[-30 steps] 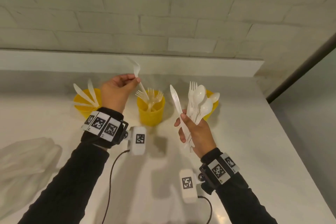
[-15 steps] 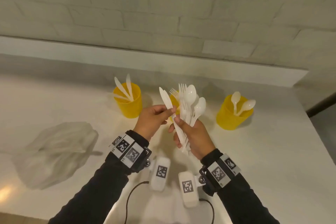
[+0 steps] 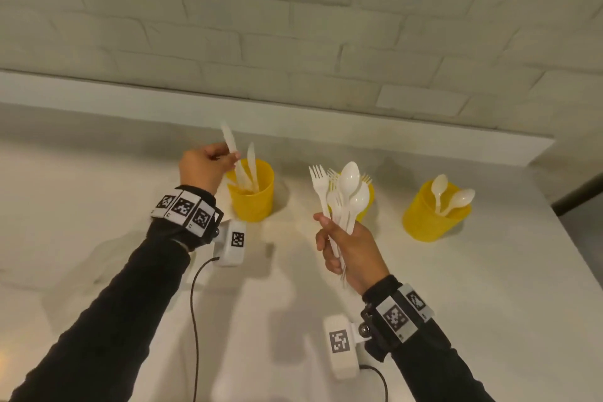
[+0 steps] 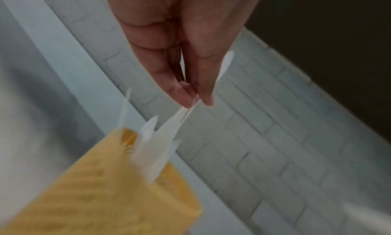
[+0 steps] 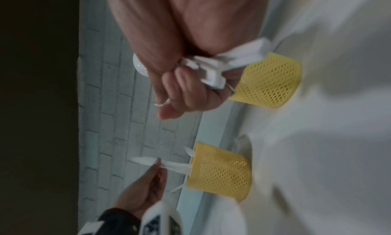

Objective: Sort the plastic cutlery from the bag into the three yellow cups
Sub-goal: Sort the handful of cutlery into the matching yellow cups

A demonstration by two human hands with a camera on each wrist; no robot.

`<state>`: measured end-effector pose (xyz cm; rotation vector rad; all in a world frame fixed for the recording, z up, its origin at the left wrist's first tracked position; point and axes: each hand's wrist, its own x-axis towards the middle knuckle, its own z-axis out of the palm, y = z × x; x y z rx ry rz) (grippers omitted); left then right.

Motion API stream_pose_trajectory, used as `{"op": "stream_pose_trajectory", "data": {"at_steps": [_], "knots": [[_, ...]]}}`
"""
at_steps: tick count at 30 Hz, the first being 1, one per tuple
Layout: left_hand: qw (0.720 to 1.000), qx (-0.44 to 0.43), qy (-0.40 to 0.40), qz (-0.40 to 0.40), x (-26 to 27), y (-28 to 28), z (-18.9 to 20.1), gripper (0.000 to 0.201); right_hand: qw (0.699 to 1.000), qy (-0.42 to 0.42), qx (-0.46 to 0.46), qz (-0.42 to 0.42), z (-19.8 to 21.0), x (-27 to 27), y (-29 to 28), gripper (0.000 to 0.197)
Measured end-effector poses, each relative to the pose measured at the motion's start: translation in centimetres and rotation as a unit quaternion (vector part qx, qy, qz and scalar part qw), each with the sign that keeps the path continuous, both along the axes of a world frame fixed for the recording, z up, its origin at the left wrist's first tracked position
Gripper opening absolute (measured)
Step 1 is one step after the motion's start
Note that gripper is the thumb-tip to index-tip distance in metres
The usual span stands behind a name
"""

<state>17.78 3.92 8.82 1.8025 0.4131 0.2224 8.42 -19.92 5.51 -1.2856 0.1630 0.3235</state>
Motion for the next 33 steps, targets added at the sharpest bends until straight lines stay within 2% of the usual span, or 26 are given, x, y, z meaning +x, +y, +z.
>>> {"op": "stream_pose_trajectory", "data": {"at_steps": [2,4,5,7,10,11,14,17,20,22,25,27,29,30,31,33], "knots": [[0.997,0.078,0.026,-0.005,-0.4,-0.5,-0.5,0.052,1.000,-0.005,-0.005,-0.008,0.2,-0.2,-0.2,0.020],[0.990,0.140,-0.014,0.010,-1.4,-1.5,-0.5,0.065,1.000,-0.004,-0.002,-0.022,0.4,-0.3,-0.6,0.015],[0.988,0.148,-0.045,0.006,-2.1,-2.5,-0.3,0.063,1.000,0.000,0.002,-0.029,0.4,-0.3,-0.9,0.012],[0.989,0.122,-0.061,-0.056,-3.8,-5.1,0.0,0.041,0.999,0.006,0.004,-0.035,0.3,-0.4,-1.5,0.011],[0.976,0.002,0.002,-0.217,-6.1,-9.9,-0.1,0.006,1.000,0.005,-0.004,-0.014,0.3,-0.9,-2.6,0.011],[0.970,-0.028,0.011,-0.240,-6.6,-11.2,-0.2,0.005,1.000,0.004,-0.004,-0.005,0.3,-1.1,-2.9,0.012],[0.970,-0.060,0.011,-0.234,-7.0,-13.5,-0.7,0.013,1.000,0.007,0.001,-0.003,0.0,-1.6,-4.3,0.022],[0.981,-0.064,-0.023,-0.184,-6.0,-14.3,0.0,0.005,0.999,0.000,-0.002,-0.039,-0.2,-1.9,-6.2,0.039],[0.989,-0.047,-0.079,-0.112,-3.6,-14.5,1.0,0.013,0.998,0.003,-0.015,-0.062,-0.3,-2.2,-8.4,0.039],[0.992,-0.008,-0.096,-0.085,-2.3,-14.9,1.1,0.017,0.998,0.003,0.010,-0.060,-0.3,-2.2,-9.5,0.041],[0.990,0.079,-0.032,-0.112,-1.2,-15.9,-0.1,0.025,0.997,-0.018,0.043,-0.061,-0.2,-1.9,-10.4,0.034],[0.977,0.150,0.031,-0.150,-1.6,-16.3,-1.1,0.046,0.996,-0.024,0.066,-0.060,-0.1,-1.7,-10.6,0.026],[0.973,0.180,0.029,-0.139,-2.7,-16.7,-1.8,0.067,0.995,-0.032,0.090,-0.038,0.0,-1.6,-10.6,0.023],[0.977,0.165,0.010,-0.133,-3.6,-17.0,-1.8,0.066,0.994,-0.039,0.101,-0.022,0.0,-1.6,-10.6,0.023],[0.980,0.137,-0.007,-0.144,-4.8,-17.5,-1.8,0.054,0.993,-0.042,0.110,-0.004,0.0,-1.5,-10.4,0.025],[0.972,0.067,0.000,-0.224,-7.1,-18.6,-1.5,0.018,0.992,-0.040,0.117,0.028,0.1,-1.4,-9.9,0.034]]}}
